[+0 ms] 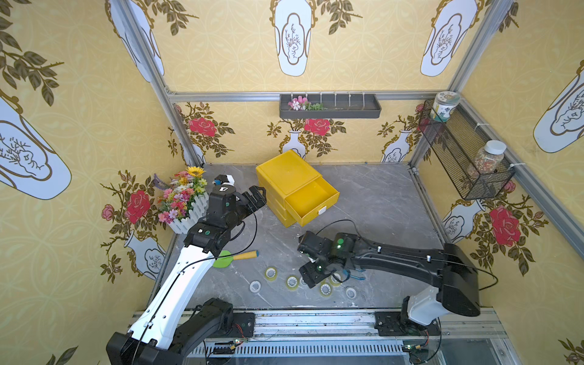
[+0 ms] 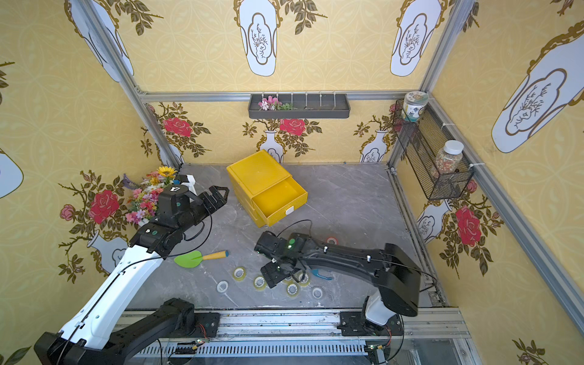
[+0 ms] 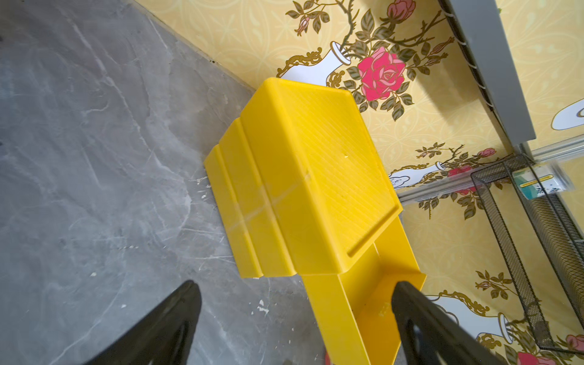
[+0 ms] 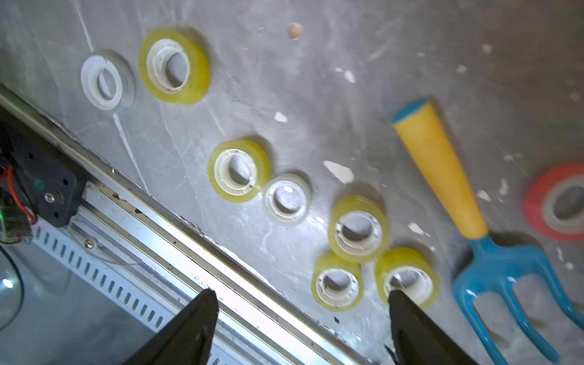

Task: Place the transparent tape into the drawer according to color
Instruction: Pick up the tape at the center of the board.

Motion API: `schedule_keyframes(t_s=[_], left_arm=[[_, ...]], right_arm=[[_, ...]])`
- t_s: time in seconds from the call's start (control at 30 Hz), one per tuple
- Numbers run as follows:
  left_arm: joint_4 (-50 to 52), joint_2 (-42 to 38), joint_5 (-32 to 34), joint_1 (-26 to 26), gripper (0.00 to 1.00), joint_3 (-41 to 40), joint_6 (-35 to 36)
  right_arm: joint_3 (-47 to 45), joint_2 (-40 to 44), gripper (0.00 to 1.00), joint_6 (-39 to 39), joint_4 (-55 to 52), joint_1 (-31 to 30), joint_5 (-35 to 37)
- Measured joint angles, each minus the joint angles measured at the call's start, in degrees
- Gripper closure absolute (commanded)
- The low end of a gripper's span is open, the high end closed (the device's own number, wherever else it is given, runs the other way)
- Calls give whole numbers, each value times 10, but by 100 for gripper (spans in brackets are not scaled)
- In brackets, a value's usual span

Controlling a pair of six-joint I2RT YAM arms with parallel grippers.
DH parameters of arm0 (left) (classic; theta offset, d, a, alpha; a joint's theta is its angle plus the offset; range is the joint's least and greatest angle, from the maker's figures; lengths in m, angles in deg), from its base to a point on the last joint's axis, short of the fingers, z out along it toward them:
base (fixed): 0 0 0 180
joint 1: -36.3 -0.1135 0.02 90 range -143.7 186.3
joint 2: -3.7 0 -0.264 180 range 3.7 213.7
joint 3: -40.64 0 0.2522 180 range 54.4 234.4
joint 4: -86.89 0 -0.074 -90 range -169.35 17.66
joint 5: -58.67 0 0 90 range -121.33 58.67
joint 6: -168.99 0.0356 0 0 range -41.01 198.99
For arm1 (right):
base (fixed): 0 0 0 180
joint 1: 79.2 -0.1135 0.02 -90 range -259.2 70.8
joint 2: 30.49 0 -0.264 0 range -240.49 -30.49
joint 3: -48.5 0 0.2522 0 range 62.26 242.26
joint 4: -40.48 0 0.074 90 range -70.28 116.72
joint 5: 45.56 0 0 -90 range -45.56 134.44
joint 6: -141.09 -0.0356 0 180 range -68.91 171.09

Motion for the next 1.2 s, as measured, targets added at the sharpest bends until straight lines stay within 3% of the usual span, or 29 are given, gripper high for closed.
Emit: schedule_keyframes(t_s=[0.2, 0.4, 0.93, 1.2], left_arm=[[43, -36, 32, -1, 0, 8, 3], [69, -58, 57, -2, 0, 18, 7], [81, -54, 66, -2, 0, 19, 17], [80, -50, 66, -2, 1, 16, 17]], right_arm=[[86, -110, 15, 72, 6, -20, 0], [124, -168, 20, 111, 5, -28, 0], [150, -234, 30, 139, 2, -41, 17], [150, -243, 46, 143, 1, -47, 19]])
